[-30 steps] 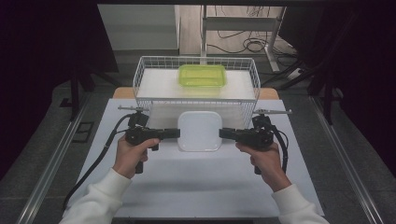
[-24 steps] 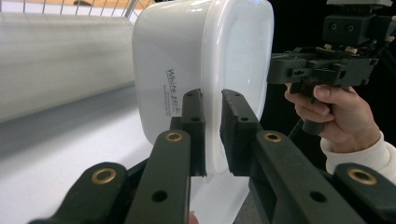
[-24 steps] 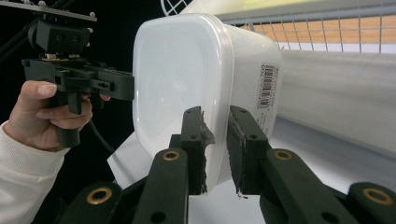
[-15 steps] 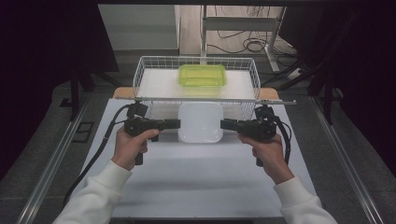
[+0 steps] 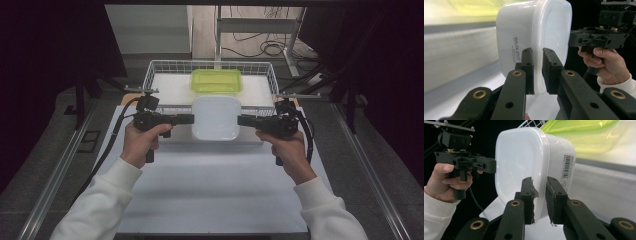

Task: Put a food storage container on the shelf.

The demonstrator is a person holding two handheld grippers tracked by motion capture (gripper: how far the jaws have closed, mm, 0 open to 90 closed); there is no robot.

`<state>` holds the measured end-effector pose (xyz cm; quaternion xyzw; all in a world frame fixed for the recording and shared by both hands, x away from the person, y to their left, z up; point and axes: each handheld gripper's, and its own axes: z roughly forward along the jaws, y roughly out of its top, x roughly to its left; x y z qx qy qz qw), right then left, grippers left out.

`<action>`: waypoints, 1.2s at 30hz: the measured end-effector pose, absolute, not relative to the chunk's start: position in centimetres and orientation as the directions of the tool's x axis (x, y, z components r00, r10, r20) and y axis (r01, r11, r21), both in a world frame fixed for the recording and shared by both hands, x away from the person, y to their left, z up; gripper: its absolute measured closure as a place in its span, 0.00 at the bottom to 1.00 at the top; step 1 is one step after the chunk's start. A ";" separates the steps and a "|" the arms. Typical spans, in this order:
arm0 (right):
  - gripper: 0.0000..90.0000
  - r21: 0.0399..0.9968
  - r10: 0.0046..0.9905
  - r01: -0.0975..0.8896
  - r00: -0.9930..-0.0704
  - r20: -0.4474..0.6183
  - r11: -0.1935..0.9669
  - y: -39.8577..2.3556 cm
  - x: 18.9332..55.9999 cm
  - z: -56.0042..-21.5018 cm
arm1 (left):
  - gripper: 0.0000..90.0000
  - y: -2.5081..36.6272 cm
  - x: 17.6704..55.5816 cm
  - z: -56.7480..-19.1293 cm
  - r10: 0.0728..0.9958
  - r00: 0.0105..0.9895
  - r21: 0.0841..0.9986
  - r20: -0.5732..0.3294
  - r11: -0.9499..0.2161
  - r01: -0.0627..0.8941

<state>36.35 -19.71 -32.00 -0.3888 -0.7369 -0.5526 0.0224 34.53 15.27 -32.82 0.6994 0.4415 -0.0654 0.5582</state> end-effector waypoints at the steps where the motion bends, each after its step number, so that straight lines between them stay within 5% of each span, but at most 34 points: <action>1: 0.84 0.800 0.549 0.594 -0.698 0.459 0.086 -19.7 36.5 -31.8 | 0.90 15.3 34.7 -32.6 0.546 0.605 0.726 -0.580 0.009 0.688; 36: 0.84 0.781 0.555 0.622 -0.667 0.498 0.048 -19.3 44.4 -26.6 | 0.91 15.9 42.4 -27.4 0.528 0.601 0.724 -0.600 0.040 0.688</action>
